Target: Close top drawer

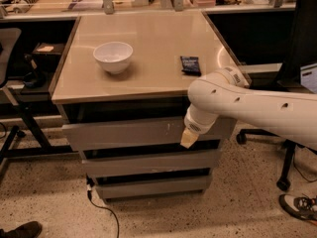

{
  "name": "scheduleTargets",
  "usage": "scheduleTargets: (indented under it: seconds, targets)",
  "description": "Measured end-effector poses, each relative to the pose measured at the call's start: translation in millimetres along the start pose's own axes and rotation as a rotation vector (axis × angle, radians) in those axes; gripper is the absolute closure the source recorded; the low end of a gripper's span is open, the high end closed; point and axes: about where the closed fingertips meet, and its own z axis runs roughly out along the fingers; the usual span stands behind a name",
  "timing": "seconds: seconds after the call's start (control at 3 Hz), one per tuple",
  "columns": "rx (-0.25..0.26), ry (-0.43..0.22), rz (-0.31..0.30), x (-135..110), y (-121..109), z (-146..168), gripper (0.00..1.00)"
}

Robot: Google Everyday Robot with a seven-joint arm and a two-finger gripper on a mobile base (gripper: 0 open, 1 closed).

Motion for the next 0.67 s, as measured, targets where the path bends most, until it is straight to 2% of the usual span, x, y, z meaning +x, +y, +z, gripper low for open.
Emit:
scheduleTargets:
  seconds: [0.33, 0.67]
  targets:
    - [0.000, 0.000, 0.000, 0.0, 0.0, 0.0, 0.00]
    - [0.000, 0.000, 0.000, 0.0, 0.0, 0.0, 0.00]
